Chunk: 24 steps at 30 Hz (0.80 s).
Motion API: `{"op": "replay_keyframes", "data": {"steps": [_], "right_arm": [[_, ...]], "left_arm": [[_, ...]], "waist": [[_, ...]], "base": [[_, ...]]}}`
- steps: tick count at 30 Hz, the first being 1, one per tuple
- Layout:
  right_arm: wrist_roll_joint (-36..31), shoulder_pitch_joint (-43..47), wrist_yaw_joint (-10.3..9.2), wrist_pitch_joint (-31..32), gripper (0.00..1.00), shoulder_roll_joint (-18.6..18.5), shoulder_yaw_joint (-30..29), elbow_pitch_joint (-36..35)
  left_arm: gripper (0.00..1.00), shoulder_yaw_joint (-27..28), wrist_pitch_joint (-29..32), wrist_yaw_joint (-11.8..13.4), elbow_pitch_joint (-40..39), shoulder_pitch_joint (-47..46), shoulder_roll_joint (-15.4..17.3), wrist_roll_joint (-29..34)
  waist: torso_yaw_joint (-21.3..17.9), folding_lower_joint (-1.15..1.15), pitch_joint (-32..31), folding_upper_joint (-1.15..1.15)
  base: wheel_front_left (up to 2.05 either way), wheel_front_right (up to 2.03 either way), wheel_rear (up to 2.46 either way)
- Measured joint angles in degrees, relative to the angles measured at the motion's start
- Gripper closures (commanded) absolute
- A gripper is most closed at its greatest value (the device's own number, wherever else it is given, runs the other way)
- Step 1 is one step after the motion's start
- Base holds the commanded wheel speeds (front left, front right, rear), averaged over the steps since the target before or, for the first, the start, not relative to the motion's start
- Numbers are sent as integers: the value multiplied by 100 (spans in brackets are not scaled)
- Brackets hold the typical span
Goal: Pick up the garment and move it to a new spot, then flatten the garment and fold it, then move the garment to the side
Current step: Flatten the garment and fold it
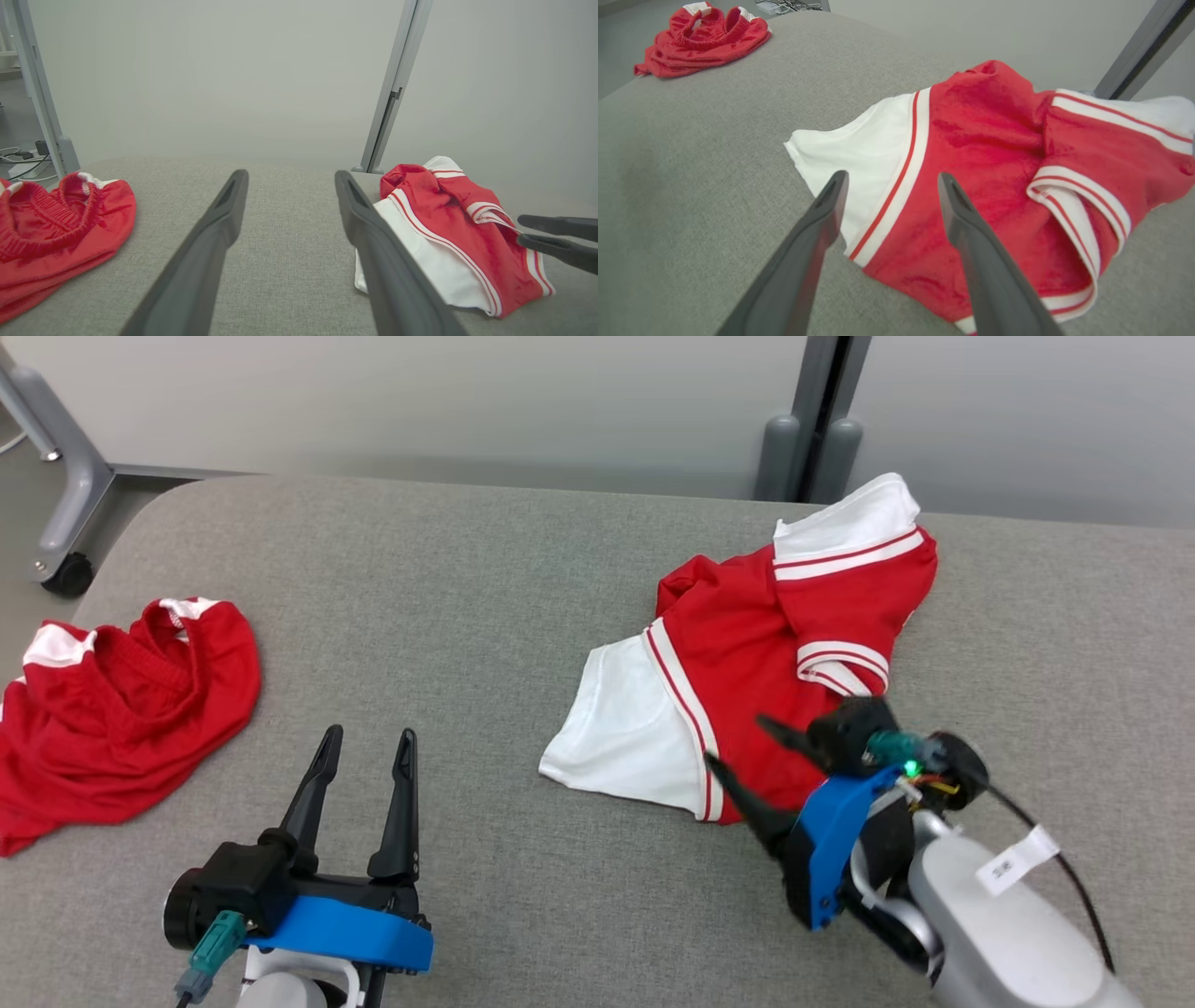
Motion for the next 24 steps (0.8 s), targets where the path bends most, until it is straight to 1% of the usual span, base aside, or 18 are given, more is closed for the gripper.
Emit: {"op": "replay_keyframes", "data": {"steps": [3,4,7,12,17,18,19,24], "right_arm": [[-167,227,0,279,0,56,119,-144],[-323,273,0,447,0,108,204,-99],[-590,231,0,568,0,188,338,57],[-1073,-185,0,631,0,261,547,604],[-1480,-540,1,613,0,367,541,1332],[-1505,-605,1,620,17,415,508,1464],[-1535,-666,1,601,100,458,483,1561],[-1573,-743,2,368,100,560,144,1823]], "left_arm": [[0,13,0,0,-1,19,0,18],[0,7,0,0,7,18,2,24],[0,-25,0,0,9,-3,3,33],[0,-154,0,0,48,-108,-16,33],[0,-256,0,0,92,-203,-48,20],[0,-278,0,0,93,-229,-58,14],[0,-299,0,0,101,-235,-59,13],[0,-265,0,0,130,-234,-55,-19]], "waist": [[-12,0,-13,0],[29,0,16,0],[100,0,84,0],[246,0,225,0],[395,0,339,0],[418,0,356,0],[435,0,369,0],[404,1,371,0]], "base": [[0,0,0],[0,0,0],[0,0,0],[0,0,0],[0,0,0],[0,0,0],[0,0,0],[0,0,0]]}}
